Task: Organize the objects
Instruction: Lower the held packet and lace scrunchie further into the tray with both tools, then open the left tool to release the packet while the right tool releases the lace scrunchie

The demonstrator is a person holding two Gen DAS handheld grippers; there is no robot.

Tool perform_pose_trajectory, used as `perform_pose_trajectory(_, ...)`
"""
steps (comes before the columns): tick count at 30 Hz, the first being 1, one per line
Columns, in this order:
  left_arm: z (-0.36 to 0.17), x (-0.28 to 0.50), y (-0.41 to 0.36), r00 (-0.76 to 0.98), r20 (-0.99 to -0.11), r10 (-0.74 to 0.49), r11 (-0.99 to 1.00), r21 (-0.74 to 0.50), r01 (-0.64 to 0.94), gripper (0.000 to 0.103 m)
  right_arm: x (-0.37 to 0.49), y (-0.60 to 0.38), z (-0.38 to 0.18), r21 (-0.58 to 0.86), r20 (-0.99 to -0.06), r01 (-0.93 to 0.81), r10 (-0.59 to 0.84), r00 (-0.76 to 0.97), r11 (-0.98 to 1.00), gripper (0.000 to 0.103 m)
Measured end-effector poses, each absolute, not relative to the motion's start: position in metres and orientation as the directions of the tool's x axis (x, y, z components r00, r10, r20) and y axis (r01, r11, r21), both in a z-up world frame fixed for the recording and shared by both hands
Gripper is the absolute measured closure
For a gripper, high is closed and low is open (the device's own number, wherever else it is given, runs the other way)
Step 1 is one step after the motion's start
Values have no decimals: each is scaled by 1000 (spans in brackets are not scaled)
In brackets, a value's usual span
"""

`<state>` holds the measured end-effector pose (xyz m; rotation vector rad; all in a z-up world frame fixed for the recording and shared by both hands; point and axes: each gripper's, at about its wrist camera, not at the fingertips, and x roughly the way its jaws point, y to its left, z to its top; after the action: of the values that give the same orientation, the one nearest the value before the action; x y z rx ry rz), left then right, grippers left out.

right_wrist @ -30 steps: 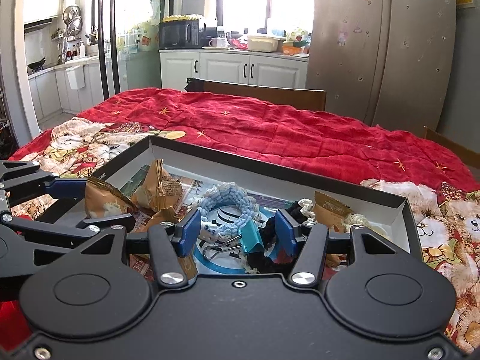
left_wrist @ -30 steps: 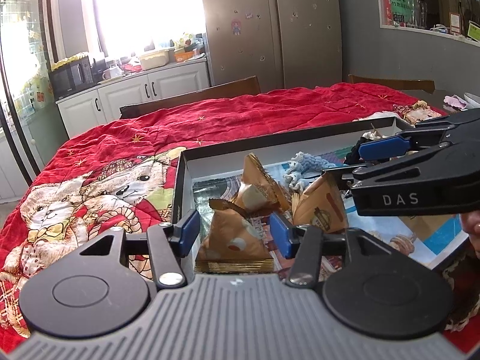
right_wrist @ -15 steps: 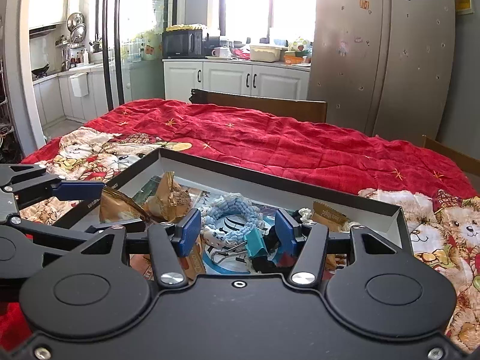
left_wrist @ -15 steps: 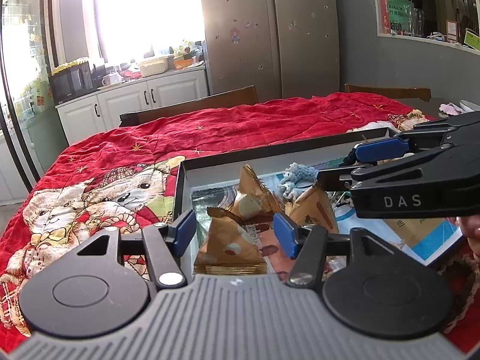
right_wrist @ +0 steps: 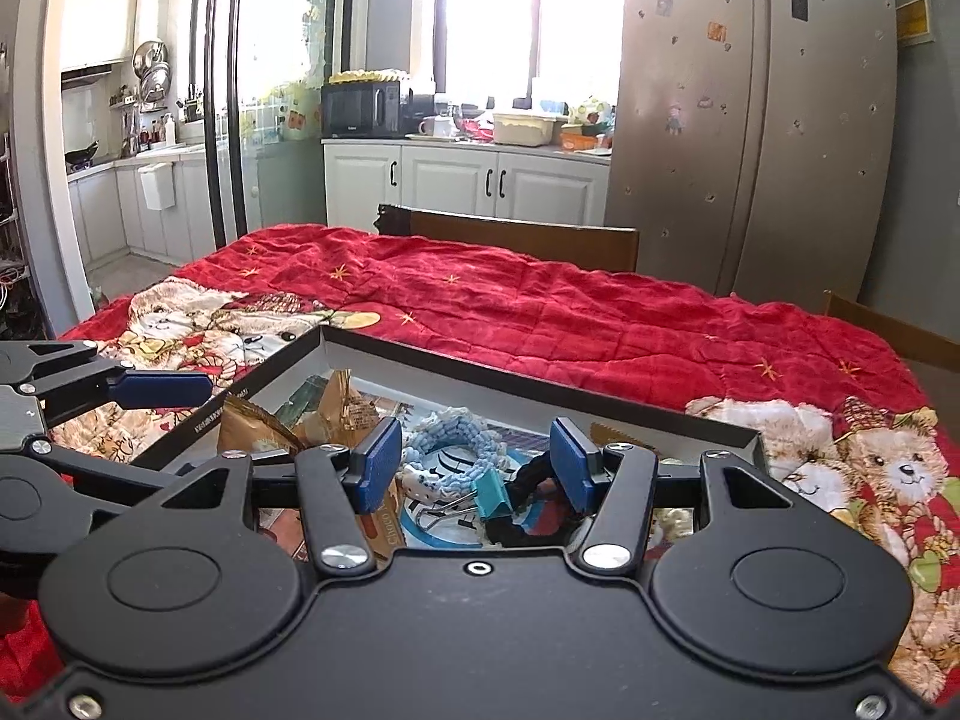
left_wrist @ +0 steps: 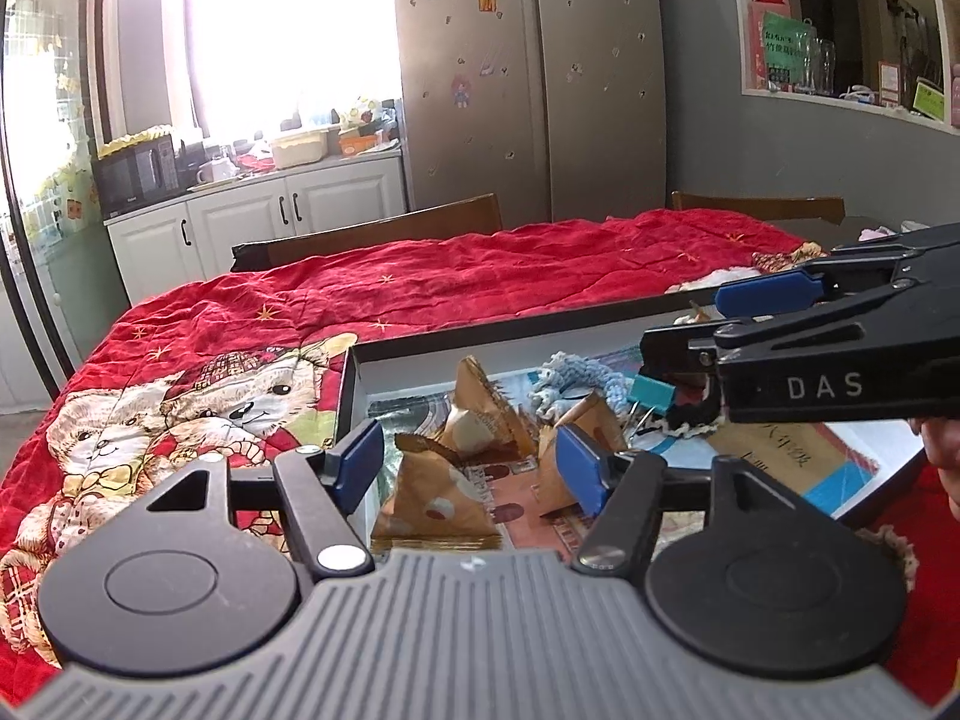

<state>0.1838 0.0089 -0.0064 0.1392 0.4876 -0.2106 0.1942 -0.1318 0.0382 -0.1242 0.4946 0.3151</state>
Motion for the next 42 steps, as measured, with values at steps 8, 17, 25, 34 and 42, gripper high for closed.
perform_pose_trajectory(8,10,167,9,878,-441,-186,967,76,243,24,172,-143,60,-44,-453,-325,271,849,945,49)
perform_pose_trajectory(17,29,149,4,888,-407,-216,961,71,266,22,140,-154,82,-54,-412,-338,287,865,940,46)
perform_pose_trajectory(25,44,129,0,889,-391,-240,954,77,291,18,117,-171,93,-19,-396,-323,289,872,946,45)
perform_pose_trajectory(34,53,107,-5,889,-373,-265,945,83,317,16,85,-195,102,0,-377,-310,287,880,951,43)
perform_pose_trajectory(42,51,92,-12,882,-371,-291,935,85,345,15,53,-204,100,-30,-376,-315,281,883,949,38)
